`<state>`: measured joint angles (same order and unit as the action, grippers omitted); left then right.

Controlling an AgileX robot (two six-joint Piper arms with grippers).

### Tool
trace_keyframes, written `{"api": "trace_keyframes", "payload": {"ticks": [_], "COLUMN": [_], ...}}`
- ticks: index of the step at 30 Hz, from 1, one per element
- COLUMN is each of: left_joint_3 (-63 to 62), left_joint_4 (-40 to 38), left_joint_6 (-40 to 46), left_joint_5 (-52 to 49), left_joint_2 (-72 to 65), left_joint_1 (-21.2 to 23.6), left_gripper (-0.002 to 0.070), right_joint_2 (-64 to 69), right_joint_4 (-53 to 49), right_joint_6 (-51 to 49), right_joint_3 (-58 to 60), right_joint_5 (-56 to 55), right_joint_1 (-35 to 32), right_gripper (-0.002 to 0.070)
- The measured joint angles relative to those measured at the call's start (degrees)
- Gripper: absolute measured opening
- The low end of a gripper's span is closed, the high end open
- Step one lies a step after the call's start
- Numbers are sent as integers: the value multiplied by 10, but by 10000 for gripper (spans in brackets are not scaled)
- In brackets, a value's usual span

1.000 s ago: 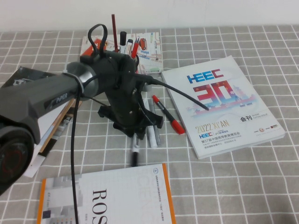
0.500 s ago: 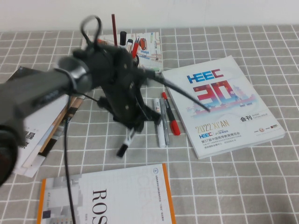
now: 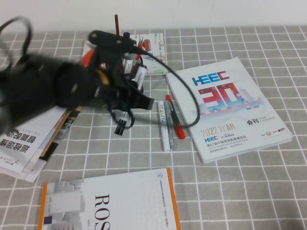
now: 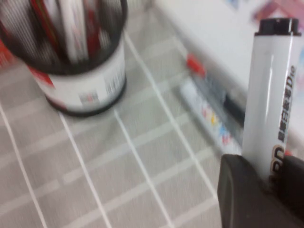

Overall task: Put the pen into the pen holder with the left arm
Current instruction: Place the pen onto the pen holder

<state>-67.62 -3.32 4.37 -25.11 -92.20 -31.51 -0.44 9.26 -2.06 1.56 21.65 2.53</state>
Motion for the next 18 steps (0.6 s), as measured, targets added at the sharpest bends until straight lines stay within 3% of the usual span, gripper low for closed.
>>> {"api": "trace_keyframes", "payload": {"ticks": [11, 18], "left_joint_3": [214, 208], "left_joint_4": [-1, -1], "left_joint_6": [6, 0], "left_joint_5": [509, 655], "left_joint_2": [68, 4], "left_joint_1": [0, 27], "left_gripper": [107, 107], "right_joint_2": [0, 0], "right_joint_4": [0, 0], "right_joint_6": [0, 0], "right_joint_3": [0, 0], "right_joint_5": [0, 0], "right_joint_1": [0, 0], "right_gripper": [-13, -13]}}
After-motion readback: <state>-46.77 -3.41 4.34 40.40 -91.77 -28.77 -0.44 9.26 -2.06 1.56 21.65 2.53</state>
